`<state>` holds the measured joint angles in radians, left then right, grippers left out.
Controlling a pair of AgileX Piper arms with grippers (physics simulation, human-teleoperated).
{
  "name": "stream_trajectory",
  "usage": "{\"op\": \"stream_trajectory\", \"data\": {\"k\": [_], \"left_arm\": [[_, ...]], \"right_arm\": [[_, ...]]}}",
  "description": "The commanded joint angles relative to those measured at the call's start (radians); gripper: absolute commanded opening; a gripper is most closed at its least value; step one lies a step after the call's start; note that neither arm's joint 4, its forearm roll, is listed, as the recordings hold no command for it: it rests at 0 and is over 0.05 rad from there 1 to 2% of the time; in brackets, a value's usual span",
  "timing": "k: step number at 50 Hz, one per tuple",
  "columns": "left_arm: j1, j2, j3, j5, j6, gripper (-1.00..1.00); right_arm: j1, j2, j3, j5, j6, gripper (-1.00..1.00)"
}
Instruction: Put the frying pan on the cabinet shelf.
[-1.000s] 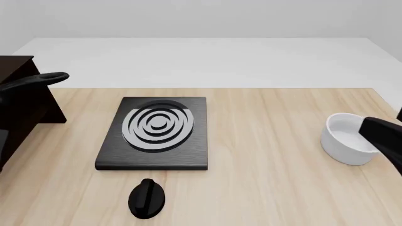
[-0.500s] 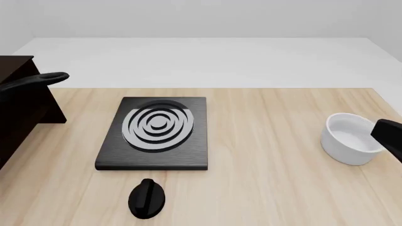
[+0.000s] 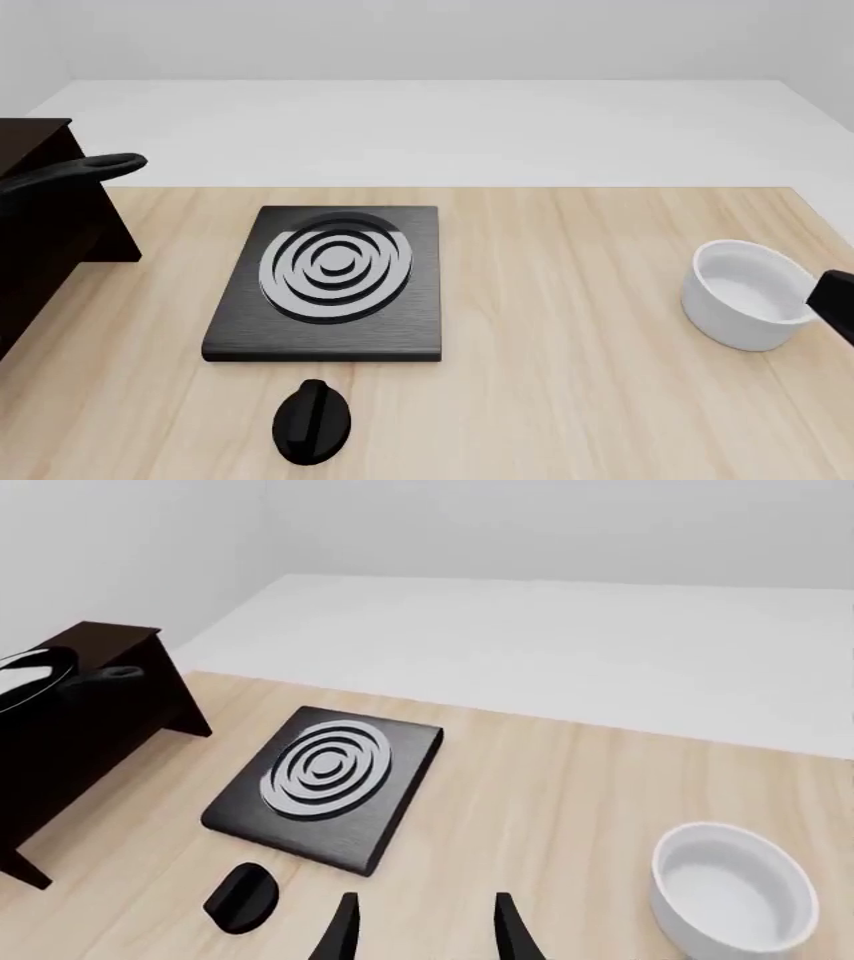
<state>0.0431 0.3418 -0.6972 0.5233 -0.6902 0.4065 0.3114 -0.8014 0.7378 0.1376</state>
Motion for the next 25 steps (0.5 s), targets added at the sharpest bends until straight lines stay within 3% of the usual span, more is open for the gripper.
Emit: {"op": "stream_trajectory", "data": {"k": [1,8,12,25], "left_arm": [[-0.017,0.034,-0.101,0.098,0.162,1.00],[-0.013,0.040,-0.113,0.126,0.246,1.00],[-0.036,0.013,-0.101,0.145,0.220,1.00],[-0.039,0.006,-0.114,0.198,0.295,1.00]], "right_arm": [[-0.009,-0.024,0.012,0.007,0.009,1.00],[-0.011,-0.033,0.016,0.005,0.015,1.00],[-0.014,-0.041,0.019,0.004,0.021,1.00],[-0.002,-0.064,0.037,-0.019,0.028,1.00]]}}
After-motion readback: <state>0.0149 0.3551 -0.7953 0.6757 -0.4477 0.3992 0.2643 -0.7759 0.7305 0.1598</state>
